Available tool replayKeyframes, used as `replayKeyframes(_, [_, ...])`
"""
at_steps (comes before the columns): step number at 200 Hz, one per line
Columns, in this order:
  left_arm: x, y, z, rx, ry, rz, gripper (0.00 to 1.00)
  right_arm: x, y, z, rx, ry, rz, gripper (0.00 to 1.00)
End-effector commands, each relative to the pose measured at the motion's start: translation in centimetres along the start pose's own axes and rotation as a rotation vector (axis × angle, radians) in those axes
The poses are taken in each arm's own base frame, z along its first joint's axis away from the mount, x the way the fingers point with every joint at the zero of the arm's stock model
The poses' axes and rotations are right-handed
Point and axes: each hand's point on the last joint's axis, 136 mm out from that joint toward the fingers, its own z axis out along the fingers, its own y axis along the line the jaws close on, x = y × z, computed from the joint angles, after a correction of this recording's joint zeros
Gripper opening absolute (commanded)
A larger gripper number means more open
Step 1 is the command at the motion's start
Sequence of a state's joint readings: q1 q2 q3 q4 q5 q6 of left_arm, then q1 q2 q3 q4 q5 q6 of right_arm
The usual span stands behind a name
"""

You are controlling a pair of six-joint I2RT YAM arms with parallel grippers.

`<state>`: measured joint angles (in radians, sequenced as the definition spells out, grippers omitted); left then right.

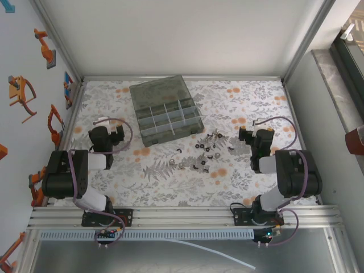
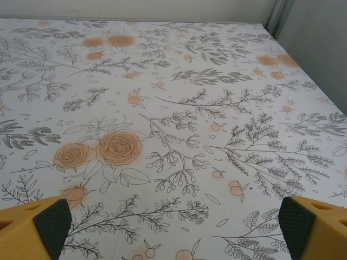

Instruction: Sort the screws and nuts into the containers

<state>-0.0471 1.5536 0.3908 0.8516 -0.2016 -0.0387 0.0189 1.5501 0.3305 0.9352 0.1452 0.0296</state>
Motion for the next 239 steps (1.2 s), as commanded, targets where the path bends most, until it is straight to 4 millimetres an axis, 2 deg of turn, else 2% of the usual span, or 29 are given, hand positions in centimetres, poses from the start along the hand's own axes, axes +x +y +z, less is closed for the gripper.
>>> replayKeyframes(1, [-0.9, -0.1, -0.1, -0.001, -0.027, -0.018, 0.97, -1.3, -0.2, 0.2, 0.001, -0.034, 0.018, 0.99])
replayKeyframes(123, [-1.0, 0.0, -0.1, -0.002, -0.032, -0.019, 0.97, -1.3, -0.1, 0.1, -0.003, -0.036, 0.013, 0.99])
replayKeyframes(169, [-2.9, 1.6, -1.4, -0.119, -0.023, -0.036, 0.97, -3.4, -0.5, -1.8, 0.004, -0.085, 0.024, 0.99])
replayKeyframes(188, [-4.0, 2.1, -2.3, -0.183, 0.016, -0.035, 0.97, -5.3, -0.7, -3.1, 0.002, -0.104, 0.025, 0.99])
replayKeyframes(199, [-5.4, 2.5, -3.3, -0.258, 0.060, -0.078, 0.97, -7.1, -0.8, -3.9, -0.003, -0.115, 0.060, 0.99])
replayKeyframes(217, [-7.1, 0.5, -5.3, -0.237, 0.145, -0.124, 0.97, -9.4, 0.8, -4.6, -0.095, -0.042, 0.114, 0.99])
replayKeyframes(223, [-7.4, -0.7, -6.0, -0.206, 0.177, -0.118, 0.97, -9.9, 1.6, -4.6, -0.132, -0.003, 0.125, 0.99])
replayKeyframes(239, [-7.7, -5.2, -7.9, -0.097, 0.276, -0.075, 0.97, -9.5, 4.5, -4.9, -0.256, 0.122, 0.133, 0.99])
